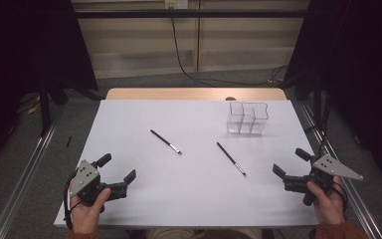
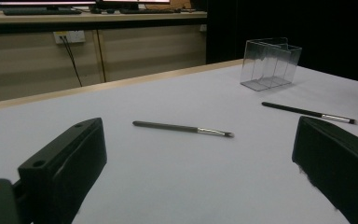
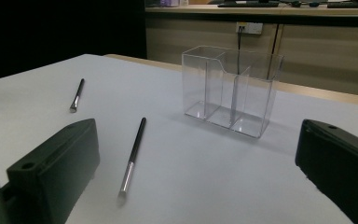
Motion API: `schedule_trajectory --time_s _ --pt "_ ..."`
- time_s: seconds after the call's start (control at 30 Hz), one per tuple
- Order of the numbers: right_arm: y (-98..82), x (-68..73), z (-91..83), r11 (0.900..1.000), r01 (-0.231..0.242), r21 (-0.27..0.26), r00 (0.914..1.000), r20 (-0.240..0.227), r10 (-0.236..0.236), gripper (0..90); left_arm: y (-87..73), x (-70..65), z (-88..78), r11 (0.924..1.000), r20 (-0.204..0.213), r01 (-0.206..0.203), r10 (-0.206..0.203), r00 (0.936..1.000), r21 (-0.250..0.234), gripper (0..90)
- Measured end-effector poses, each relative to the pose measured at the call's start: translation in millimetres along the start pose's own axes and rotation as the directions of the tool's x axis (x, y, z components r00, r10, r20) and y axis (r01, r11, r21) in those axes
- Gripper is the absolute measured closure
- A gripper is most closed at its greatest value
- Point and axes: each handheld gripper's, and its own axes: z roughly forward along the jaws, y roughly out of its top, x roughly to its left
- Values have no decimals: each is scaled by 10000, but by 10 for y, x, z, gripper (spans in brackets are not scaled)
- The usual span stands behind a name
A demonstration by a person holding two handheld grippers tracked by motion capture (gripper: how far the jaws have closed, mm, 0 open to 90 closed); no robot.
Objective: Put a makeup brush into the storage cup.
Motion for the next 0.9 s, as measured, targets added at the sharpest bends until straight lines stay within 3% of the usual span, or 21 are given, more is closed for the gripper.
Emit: schedule_trajectory --time_s 0.33,0.47,0.9 --pt "-7 -25 -14 10000 -13 -79 9999 114 14 0 -2 -8 27 9995 74 -143 141 9999 295 32" --pt "-10 -11 1 9999 104 -32 9999 49 -104 0 3 -20 36 9994 162 10 -16 9999 342 32" --pt "-12 99 -77 9997 254 -18 9997 70 -254 0 60 -68 85 9994 793 64 -90 9968 330 30"
